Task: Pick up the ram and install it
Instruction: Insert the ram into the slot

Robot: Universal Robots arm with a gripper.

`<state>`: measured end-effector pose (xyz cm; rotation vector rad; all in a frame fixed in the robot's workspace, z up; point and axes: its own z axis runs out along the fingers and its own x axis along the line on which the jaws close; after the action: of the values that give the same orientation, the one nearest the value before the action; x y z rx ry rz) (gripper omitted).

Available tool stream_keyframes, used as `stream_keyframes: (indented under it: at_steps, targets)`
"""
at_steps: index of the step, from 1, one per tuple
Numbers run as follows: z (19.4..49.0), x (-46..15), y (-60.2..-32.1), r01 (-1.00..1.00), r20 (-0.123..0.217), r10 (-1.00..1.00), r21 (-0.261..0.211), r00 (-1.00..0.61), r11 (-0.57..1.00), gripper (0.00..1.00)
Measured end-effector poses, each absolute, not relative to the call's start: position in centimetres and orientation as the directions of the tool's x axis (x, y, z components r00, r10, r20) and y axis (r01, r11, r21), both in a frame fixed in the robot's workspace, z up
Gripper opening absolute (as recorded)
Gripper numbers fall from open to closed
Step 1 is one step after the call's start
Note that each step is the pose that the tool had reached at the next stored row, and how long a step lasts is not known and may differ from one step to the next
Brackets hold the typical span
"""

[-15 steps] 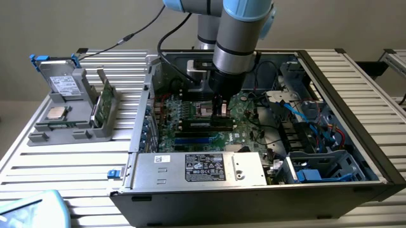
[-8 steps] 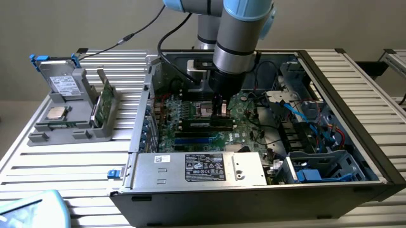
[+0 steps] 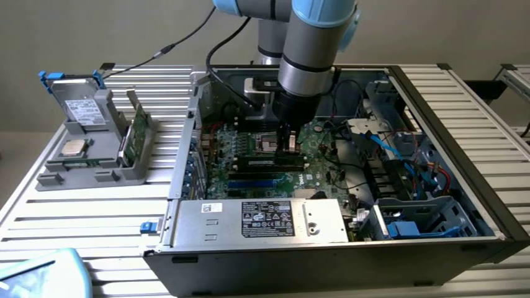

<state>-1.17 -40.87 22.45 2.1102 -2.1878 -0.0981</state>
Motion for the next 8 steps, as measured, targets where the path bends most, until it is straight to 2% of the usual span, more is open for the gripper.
stream_keyframes:
  at_steps: [8]
  targets:
    - [22.45,-1.17,-40.76,-0.993,0.028,-0.999,0.116,-0.030,0.033,0.14]
